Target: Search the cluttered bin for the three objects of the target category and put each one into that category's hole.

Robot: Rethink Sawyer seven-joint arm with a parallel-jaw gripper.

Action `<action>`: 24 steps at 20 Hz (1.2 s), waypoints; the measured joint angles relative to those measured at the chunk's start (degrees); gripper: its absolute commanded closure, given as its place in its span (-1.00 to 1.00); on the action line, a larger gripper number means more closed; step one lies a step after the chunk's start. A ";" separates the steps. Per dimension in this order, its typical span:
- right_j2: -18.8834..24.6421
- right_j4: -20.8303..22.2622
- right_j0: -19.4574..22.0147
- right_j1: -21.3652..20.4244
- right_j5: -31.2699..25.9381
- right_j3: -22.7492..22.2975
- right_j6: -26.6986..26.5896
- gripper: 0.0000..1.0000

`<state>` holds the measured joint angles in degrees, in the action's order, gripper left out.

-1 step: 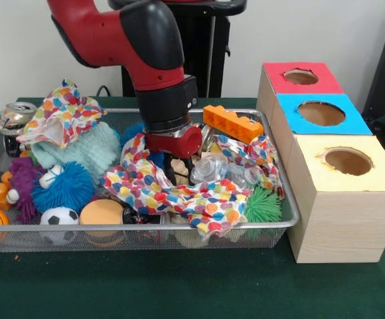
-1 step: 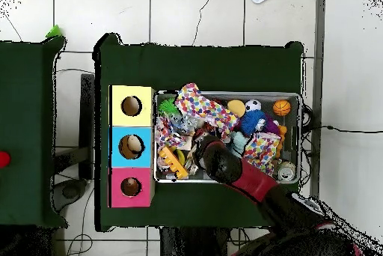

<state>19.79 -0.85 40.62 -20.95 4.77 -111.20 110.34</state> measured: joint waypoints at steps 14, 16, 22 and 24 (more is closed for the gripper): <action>4.30 -3.47 0.97 1.92 0.01 -0.67 0.00 -1.00; 4.43 -3.65 1.00 1.96 0.01 -0.70 0.00 -1.00; 4.33 -3.72 0.68 2.04 -0.07 -0.69 0.00 1.00; 4.12 -3.72 0.37 1.89 -0.09 -0.63 0.00 1.00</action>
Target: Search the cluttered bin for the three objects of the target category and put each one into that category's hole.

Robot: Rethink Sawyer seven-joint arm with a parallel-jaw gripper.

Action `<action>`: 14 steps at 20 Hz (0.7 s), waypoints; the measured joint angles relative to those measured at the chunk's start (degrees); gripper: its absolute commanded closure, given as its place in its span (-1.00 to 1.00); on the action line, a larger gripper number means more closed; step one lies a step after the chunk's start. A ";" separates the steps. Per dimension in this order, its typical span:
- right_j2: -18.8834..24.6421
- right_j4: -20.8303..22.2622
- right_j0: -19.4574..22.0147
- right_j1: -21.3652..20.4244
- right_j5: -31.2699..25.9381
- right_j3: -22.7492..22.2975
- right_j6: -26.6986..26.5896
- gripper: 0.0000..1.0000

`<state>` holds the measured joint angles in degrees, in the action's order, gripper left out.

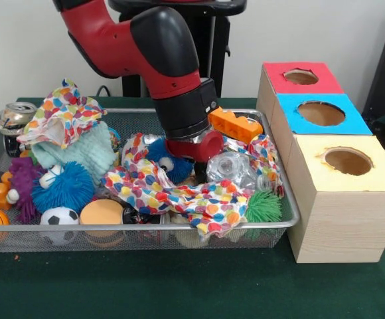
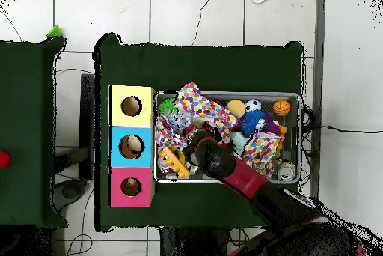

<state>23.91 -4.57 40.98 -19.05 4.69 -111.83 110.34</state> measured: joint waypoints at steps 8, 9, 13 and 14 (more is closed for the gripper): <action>-0.96 0.02 -0.92 -1.46 -3.65 0.18 0.00 1.00; -1.16 0.02 -1.03 -1.72 -4.60 0.18 0.00 1.00; -2.67 0.02 -2.06 -4.11 -11.33 0.65 0.00 1.00; -3.12 0.05 -2.47 -5.11 -13.42 0.77 0.00 1.00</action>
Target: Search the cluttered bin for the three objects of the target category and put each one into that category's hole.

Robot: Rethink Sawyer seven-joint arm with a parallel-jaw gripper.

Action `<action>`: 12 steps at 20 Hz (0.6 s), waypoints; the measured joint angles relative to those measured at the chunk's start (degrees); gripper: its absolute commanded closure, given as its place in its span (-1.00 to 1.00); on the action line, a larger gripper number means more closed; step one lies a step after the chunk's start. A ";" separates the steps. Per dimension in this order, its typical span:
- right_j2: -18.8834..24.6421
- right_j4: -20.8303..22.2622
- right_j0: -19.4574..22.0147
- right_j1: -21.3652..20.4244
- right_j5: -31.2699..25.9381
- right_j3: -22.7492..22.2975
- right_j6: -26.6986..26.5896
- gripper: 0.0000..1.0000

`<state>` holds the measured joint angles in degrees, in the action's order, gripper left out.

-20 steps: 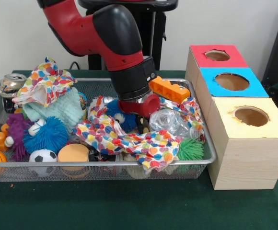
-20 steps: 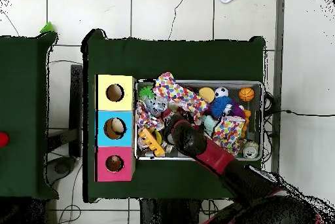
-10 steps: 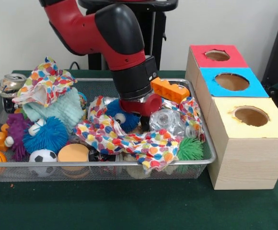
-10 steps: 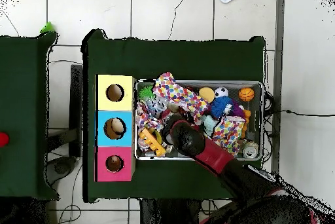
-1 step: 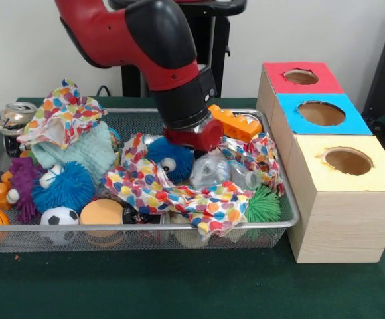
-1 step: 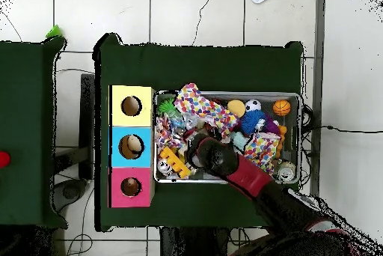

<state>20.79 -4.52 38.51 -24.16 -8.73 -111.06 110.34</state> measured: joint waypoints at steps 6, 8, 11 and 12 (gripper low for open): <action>-2.56 1.84 -2.85 -7.23 -15.55 0.50 0.00 1.00; -3.12 3.05 -3.26 -8.60 -19.94 0.50 0.00 1.00; -4.02 5.45 -3.48 -9.94 -26.48 0.48 0.00 1.00; -4.19 5.97 -3.46 -10.05 -27.52 0.48 0.00 1.00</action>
<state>16.59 1.45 35.05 -34.22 -36.25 -110.58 110.34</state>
